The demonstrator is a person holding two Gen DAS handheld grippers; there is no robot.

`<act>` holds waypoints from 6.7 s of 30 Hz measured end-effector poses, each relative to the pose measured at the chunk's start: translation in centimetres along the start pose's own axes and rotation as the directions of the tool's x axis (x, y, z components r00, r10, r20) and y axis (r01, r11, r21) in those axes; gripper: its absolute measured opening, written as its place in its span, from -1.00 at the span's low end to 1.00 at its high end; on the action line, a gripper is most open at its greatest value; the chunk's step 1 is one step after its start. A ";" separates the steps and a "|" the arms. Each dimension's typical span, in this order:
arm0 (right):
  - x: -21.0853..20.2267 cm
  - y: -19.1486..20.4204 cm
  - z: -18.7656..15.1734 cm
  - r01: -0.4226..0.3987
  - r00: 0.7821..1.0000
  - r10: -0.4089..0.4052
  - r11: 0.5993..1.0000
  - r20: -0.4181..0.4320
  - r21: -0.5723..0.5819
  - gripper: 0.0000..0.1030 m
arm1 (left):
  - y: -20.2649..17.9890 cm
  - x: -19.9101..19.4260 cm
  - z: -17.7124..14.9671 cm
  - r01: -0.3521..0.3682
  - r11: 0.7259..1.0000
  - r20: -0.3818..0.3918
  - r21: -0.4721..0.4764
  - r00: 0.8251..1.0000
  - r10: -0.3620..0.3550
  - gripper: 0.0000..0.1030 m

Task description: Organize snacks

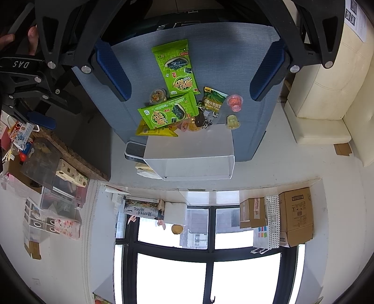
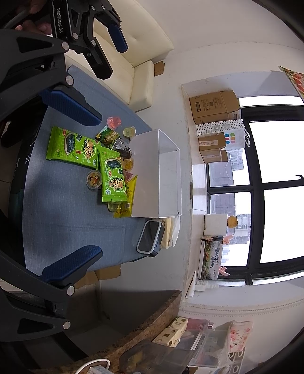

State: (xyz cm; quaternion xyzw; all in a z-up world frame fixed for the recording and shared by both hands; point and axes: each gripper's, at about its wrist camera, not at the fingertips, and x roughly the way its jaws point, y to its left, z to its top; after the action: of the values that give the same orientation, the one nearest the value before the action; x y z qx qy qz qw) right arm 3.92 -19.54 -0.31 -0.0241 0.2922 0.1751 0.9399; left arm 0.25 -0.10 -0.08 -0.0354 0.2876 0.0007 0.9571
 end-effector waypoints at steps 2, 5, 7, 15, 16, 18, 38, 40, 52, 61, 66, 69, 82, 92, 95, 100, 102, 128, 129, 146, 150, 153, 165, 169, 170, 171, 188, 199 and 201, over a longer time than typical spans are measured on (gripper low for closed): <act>0.0 0.0 -0.1 0.000 1.000 0.000 1.000 0.001 0.000 1.00 | 0.0 0.0 0.0 0.001 1.000 -0.001 0.002 1.000 -0.001 1.00; 0.0 0.0 0.0 0.000 1.000 0.000 1.000 -0.001 -0.001 1.00 | 0.1 -0.1 0.1 0.002 1.000 0.001 0.002 1.000 -0.002 1.00; -0.1 0.1 0.0 -0.001 1.000 0.001 1.000 0.002 -0.004 1.00 | 0.1 -0.1 0.1 0.004 1.000 0.004 0.003 1.000 -0.004 1.00; 0.1 0.3 0.0 -0.002 1.000 0.002 1.000 -0.001 -0.007 1.00 | 0.2 -0.1 0.1 -0.001 1.000 0.000 0.000 1.000 0.001 1.00; 0.1 0.3 0.0 -0.001 1.000 0.001 1.000 -0.001 -0.007 1.00 | 0.2 -0.1 0.1 -0.001 1.000 0.000 0.001 1.000 0.001 1.00; 0.1 0.3 0.0 -0.001 1.000 0.001 1.000 -0.002 -0.006 1.00 | 0.1 -0.1 0.2 -0.001 1.000 0.000 0.000 1.000 0.001 1.00; 0.3 0.4 0.0 0.000 1.000 0.000 1.000 -0.006 -0.009 1.00 | -0.1 -0.1 0.1 0.000 1.000 -0.001 0.001 1.000 0.000 1.00; 0.5 0.5 -0.1 0.002 1.000 -0.002 1.000 -0.010 -0.009 1.00 | 0.0 -0.1 0.1 -0.004 1.000 -0.002 0.001 1.000 0.004 1.00; 6.5 3.0 -0.2 -0.030 0.995 0.028 0.999 -0.098 -0.018 1.00 | 3.4 1.0 0.1 -0.036 0.998 0.006 -0.049 0.999 0.037 1.00; 16.6 6.3 -2.5 0.011 0.947 -0.023 0.999 -0.320 -0.037 1.00 | 7.9 3.5 -0.8 -0.070 0.990 -0.037 -0.124 0.997 0.066 1.00; 20.7 8.3 -4.5 0.015 0.914 -0.049 0.996 -0.403 -0.087 1.00 | 10.5 5.9 -1.7 -0.095 0.982 -0.088 -0.161 0.993 0.082 1.00; 22.3 9.1 -5.7 0.009 0.894 -0.051 0.995 -0.445 -0.097 1.00 | 11.6 7.1 -2.2 -0.106 0.979 -0.109 -0.175 0.990 0.087 1.00; 22.5 8.8 -7.9 -0.124 0.859 0.065 0.989 -0.508 -0.082 0.40 | 12.1 11.1 -2.0 -0.048 0.989 -0.141 -0.140 0.990 0.028 1.00; 14.0 2.3 -6.8 -0.167 0.917 0.102 0.976 -0.386 -0.139 0.40 | 5.7 15.0 1.3 0.161 0.976 -0.090 0.148 0.985 -0.149 1.00; 12.0 -1.3 -6.1 -0.106 0.940 0.073 0.991 -0.334 -0.082 0.40 | 2.1 17.5 1.8 0.285 0.899 -0.131 0.334 0.958 -0.255 1.00; 9.7 -5.3 -5.6 -0.035 0.958 0.032 0.999 -0.284 -0.006 0.39 | -1.6 22.5 1.6 0.417 0.727 -0.278 0.545 0.908 -0.313 1.00; 8.5 -6.5 -5.6 -0.013 0.963 0.017 1.000 -0.268 0.015 0.39 | -2.3 24.4 1.4 0.481 0.666 -0.356 0.570 0.875 -0.328 1.00; 9.4 -5.6 -4.8 -0.019 0.970 0.025 0.999 -0.241 0.029 0.40 | -1.1 25.3 2.5 0.418 0.744 -0.315 0.522 0.905 -0.287 0.47; 9.6 -5.5 -4.6 -0.023 0.971 0.029 0.999 -0.236 0.031 0.40 | -0.5 24.8 3.1 0.394 0.788 -0.293 0.474 0.914 -0.281 0.47; 23.9 -3.1 12.0 -0.127 0.988 0.126 0.992 -0.086 -0.003 0.40 | 5.2 26.2 14.1 -0.043 0.996 -0.071 -0.081 0.997 0.037 0.48; 28.2 -2.8 15.4 -0.151 0.980 0.155 0.987 -0.121 0.047 0.40 | 6.3 29.6 16.1 -0.072 0.993 -0.101 -0.095 0.993 0.062 0.48; 30.6 -2.6 16.9 -0.130 0.983 0.134 0.991 -0.126 0.035 0.41 | 6.8 31.6 17.6 -0.104 0.991 -0.107 -0.082 0.990 0.095 0.53; 33.0 -4.3 17.3 -0.085 0.983 0.092 0.995 -0.157 0.052 0.85 | 8.0 33.8 17.5 -0.152 0.988 -0.135 -0.026 0.980 0.147 1.00; 30.5 -5.0 16.7 -0.142 0.986 0.146 0.988 -0.080 0.054 1.00 | 7.7 32.0 16.9 -0.104 0.995 -0.100 -0.002 0.990 0.103 1.00; 29.9 -4.9 16.5 -0.146 0.986 0.148 0.988 -0.072 0.043 1.00 | 7.6 31.4 16.7 -0.084 0.996 -0.097 0.000 0.992 0.084 1.00; 29.1 -4.8 16.2 -0.141 0.987 0.143 0.990 -0.068 0.031 1.00 | 7.5 30.7 16.4 -0.060 0.998 -0.093 0.002 0.994 0.060 1.00; 16.5 -3.1 2.1 -0.166 0.985 0.168 0.984 -0.040 0.062 1.00 | 6.5 17.0 4.1 0.012 1.000 -0.076 -0.016 0.997 -0.013 1.00; 21.5 -1.0 -4.7 -0.078 0.976 0.088 0.995 -0.200 0.059 1.00 | 9.4 15.3 -0.7 -0.040 0.996 -0.138 -0.085 0.990 0.028 1.00; 22.2 -1.0 -5.1 -0.079 0.972 0.095 0.994 -0.215 0.080 1.00 | 10.0 15.3 -1.2 -0.048 0.995 -0.147 -0.088 0.988 0.034 1.00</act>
State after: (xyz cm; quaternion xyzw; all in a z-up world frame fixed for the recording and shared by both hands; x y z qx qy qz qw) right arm 18.52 -14.26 -17.00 0.0028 0.4003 0.2019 0.8938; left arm 12.16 9.48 -10.15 -0.0733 0.3571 0.0311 0.9307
